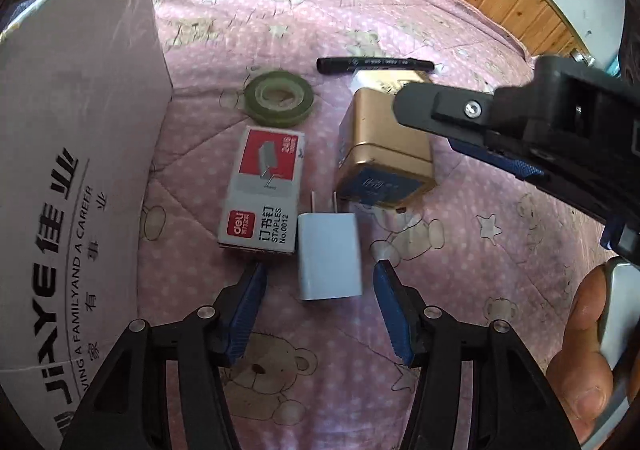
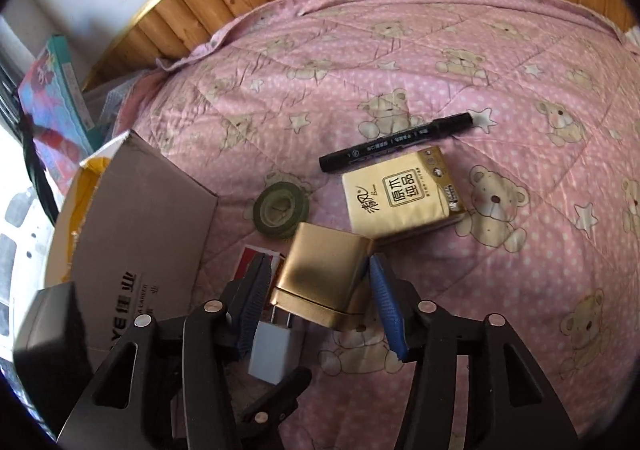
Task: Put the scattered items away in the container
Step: 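Grasp the white charger with the left tool while the right tool grasps the gold tin, then lift the charger and gold tin and carry both over the white box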
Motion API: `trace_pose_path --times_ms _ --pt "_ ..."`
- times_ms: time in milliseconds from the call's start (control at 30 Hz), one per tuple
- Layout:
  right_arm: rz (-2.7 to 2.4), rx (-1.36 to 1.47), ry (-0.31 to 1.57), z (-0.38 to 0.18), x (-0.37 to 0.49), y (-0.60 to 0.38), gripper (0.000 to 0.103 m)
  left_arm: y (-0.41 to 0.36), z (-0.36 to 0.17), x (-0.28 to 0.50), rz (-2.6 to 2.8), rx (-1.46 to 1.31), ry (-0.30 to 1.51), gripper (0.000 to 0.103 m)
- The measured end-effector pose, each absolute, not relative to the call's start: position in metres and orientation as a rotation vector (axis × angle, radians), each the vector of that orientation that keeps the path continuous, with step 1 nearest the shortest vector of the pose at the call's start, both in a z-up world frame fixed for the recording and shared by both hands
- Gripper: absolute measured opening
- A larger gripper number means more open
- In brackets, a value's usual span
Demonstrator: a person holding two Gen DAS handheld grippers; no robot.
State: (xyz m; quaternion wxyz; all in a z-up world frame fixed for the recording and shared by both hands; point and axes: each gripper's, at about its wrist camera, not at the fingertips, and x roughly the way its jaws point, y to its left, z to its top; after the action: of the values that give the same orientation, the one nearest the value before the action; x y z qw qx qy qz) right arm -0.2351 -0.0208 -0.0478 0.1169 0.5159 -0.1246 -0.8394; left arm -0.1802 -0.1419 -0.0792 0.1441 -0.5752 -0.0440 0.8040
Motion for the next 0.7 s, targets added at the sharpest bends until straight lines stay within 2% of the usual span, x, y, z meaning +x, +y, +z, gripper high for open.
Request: trace_pose_path --times_ms 33,167,200,267,367,400,500,533,567,700 --pt "-2.441 1.514 -0.369 -0.054 -0.238 -0.022 0.06 -0.141 -0.077 -0.18 2.328 -1.633 -0.127 0.057" --pt "-2.473 1.551 -0.371 -0.057 -0.233 -0.004 0.057 -0.134 -0.078 -0.183 2.317 -1.613 -0.101 0.055" --pt "-2.499 1.562 -0.358 -0.056 -0.228 0.005 0.057 -0.133 -0.077 -0.183 2.325 -1.605 -0.093 0.046" --pt "-2.526 1.582 -0.374 -0.056 -0.22 0.023 0.057 -0.133 -0.075 -0.182 2.301 -1.599 -0.107 0.039" --pt "-2.537 1.591 -0.401 -0.057 -0.215 0.038 0.058 -0.132 -0.078 -0.182 2.3 -1.6 -0.121 0.04" --pt "-2.544 1.592 -0.396 -0.057 -0.216 0.037 0.058 -0.13 -0.078 -0.182 2.318 -1.58 -0.111 0.046" --pt "-2.543 1.616 -0.363 -0.068 -0.219 0.032 0.058 -0.114 -0.077 -0.181 2.338 -1.547 -0.013 0.048" --pt "-2.532 1.621 -0.375 -0.072 -0.218 0.033 0.057 -0.111 -0.077 -0.18 2.349 -1.54 0.012 0.045" --pt "-2.534 1.608 -0.399 -0.072 -0.215 0.035 0.057 -0.111 -0.076 -0.178 2.361 -1.536 0.019 0.033" --pt "-2.535 1.565 -0.465 -0.064 -0.195 0.042 0.057 -0.122 -0.07 -0.174 2.352 -1.541 -0.044 0.033"
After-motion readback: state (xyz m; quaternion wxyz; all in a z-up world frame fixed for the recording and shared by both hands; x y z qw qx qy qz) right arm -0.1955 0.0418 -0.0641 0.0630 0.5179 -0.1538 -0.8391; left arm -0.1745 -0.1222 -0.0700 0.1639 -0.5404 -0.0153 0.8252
